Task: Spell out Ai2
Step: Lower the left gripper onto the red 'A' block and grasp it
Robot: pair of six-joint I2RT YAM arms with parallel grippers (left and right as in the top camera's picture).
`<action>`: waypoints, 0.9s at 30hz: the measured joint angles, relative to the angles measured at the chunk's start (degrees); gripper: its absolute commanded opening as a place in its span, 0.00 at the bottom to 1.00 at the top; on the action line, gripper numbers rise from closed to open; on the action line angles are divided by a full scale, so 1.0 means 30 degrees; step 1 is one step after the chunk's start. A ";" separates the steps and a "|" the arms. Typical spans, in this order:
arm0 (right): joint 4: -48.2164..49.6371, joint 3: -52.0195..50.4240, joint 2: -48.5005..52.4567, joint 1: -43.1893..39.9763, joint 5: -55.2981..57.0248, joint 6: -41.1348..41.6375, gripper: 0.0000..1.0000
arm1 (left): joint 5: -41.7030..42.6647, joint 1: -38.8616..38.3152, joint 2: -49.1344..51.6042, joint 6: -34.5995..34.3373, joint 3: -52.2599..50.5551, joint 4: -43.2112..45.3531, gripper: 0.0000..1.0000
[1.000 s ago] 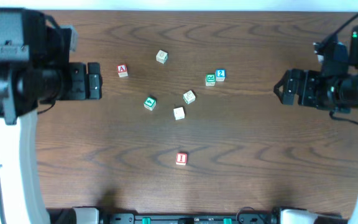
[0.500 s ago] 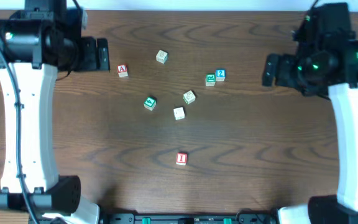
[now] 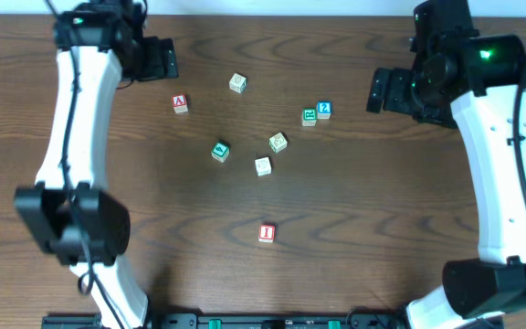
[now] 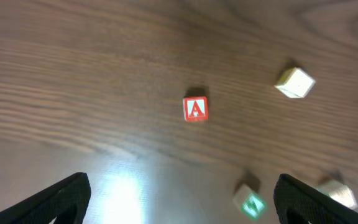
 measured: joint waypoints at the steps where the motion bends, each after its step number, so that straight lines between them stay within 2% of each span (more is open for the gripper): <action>1: -0.0007 0.0000 0.0087 0.0007 0.0007 0.0000 0.99 | 0.0000 -0.0007 0.0525 -0.0175 -0.0189 0.0393 0.95; 9: -0.0197 -0.0029 0.0568 0.0379 0.0066 0.0000 0.99 | -0.0080 -0.0481 0.3621 -0.0903 -0.0692 0.1996 0.97; 20: -0.0087 -0.1814 0.0568 0.0889 0.0423 0.0000 0.99 | -0.0364 -0.0860 0.5027 -0.1690 -0.0692 0.3417 1.00; 21: -0.0080 -0.1880 0.0568 0.0947 0.0430 0.0000 0.99 | -0.0379 -0.0860 0.5326 -0.1785 -0.0692 0.3643 0.95; 27: -0.0051 -0.1894 0.0568 0.1712 0.0415 0.0000 0.99 | -0.0444 -0.0860 0.6244 -0.2244 -0.0692 0.4546 0.92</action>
